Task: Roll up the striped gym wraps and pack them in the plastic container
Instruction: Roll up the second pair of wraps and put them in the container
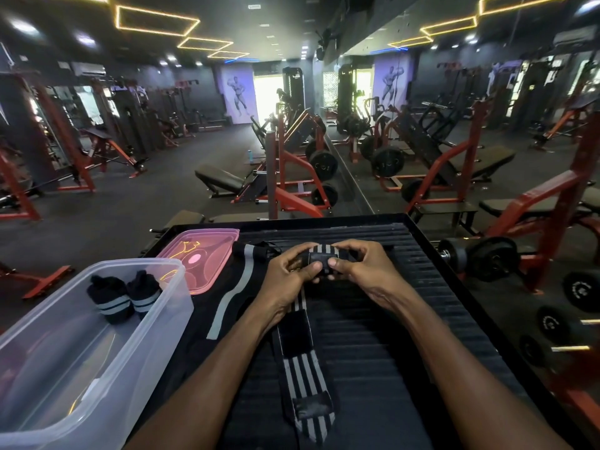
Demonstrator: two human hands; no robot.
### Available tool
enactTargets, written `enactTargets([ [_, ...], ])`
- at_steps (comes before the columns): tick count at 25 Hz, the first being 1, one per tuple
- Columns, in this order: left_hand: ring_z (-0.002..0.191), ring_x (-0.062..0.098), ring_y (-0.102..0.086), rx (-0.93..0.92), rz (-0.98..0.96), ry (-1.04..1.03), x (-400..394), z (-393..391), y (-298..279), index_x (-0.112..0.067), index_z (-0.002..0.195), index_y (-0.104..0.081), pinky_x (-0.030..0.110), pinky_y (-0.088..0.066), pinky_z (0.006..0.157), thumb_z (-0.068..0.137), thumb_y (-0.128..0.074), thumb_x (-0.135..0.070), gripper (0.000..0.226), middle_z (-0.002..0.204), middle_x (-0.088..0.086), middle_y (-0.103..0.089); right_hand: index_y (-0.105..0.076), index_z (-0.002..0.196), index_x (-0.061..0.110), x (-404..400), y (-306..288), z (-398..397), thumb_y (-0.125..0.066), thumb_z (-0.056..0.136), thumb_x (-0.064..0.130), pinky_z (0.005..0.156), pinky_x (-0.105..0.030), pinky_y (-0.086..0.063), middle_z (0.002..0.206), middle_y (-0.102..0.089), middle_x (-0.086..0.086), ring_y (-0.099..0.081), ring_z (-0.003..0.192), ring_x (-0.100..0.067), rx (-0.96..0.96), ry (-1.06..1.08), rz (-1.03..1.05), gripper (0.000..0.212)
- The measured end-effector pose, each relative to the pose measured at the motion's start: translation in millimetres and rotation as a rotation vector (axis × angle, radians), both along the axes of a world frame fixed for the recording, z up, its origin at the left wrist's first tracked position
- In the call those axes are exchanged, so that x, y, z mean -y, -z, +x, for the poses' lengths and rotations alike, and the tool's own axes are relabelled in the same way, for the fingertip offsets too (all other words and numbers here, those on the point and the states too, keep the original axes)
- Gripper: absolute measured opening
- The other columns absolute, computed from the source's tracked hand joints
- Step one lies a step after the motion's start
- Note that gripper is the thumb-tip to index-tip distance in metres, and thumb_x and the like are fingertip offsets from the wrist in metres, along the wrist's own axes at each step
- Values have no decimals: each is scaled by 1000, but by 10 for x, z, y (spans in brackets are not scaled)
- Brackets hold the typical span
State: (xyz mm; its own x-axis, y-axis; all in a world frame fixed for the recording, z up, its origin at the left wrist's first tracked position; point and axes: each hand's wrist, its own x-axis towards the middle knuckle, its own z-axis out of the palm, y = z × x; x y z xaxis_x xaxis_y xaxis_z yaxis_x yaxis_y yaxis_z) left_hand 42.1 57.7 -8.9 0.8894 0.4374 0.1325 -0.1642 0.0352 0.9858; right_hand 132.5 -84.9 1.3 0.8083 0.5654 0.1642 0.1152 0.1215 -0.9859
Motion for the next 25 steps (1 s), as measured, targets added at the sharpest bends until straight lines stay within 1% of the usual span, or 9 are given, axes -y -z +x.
enactTargets([
  [3,82,24,-72,12,-27,10,7,-6,5,-9,120,-68,27,-59,71,88,-69,0,33,102,14,-76,-75,90,18,14,5,10,-78,77,-10,71,-31,-62,93,-75,-5,-73,85,-17,85,40,-28,31],
  [8,90,5,-73,36,148,-35,-28,-64,-50,-17,111,-70,19,-55,73,88,-62,12,37,104,-2,-75,-76,98,13,8,-40,-82,-79,80,-2,74,-34,-62,99,-75,-9,-76,87,-21,-20,-90,-16,23],
  [10,89,5,-72,47,181,-4,-34,-69,-51,-18,110,-70,20,-56,74,88,-63,11,38,101,-7,-75,-76,98,11,3,-47,-110,-78,82,-2,66,-26,-60,96,-76,-10,-75,81,-17,61,-26,-55,20],
  [12,92,10,-72,40,177,24,-48,-60,-44,-16,116,-69,23,-57,77,88,-67,5,35,106,-4,-74,-77,98,11,3,-22,-85,-77,83,-2,64,-26,-61,94,-77,-9,-75,80,-19,108,49,-90,20],
  [15,101,14,-70,-53,218,-47,-103,-38,-3,-20,117,-68,23,-56,86,89,-71,-10,30,111,2,-72,-77,100,19,-3,56,-19,-82,80,11,76,-33,-63,98,-77,-4,-75,84,-19,172,152,-268,22],
  [18,94,6,-63,-200,568,-285,-227,-2,100,-18,115,-68,15,-46,82,92,-67,-16,22,109,-4,-68,-64,114,23,17,84,-21,-83,79,25,83,-27,-52,104,-67,10,-65,95,-10,365,245,-542,40],
  [20,98,14,-63,-274,771,-367,-300,32,190,-14,114,-68,22,-47,87,92,-65,-15,22,109,2,-67,-52,116,25,38,73,-52,-82,79,24,82,-28,-53,100,-63,11,-63,92,-9,393,248,-537,47],
  [22,110,26,-59,-378,903,-357,-332,54,283,-12,117,-65,35,-46,100,91,-65,-20,28,115,10,-63,-44,117,26,40,90,-59,-82,79,21,83,-30,-54,93,-58,15,-61,88,-8,399,235,-535,54],
  [25,124,34,-49,-571,970,-277,-358,75,393,-15,133,-55,41,-38,108,90,-65,-36,48,128,16,-58,-39,124,29,4,181,-39,-79,82,19,89,-31,-53,110,-59,7,-61,101,-14,406,203,-593,59],
])
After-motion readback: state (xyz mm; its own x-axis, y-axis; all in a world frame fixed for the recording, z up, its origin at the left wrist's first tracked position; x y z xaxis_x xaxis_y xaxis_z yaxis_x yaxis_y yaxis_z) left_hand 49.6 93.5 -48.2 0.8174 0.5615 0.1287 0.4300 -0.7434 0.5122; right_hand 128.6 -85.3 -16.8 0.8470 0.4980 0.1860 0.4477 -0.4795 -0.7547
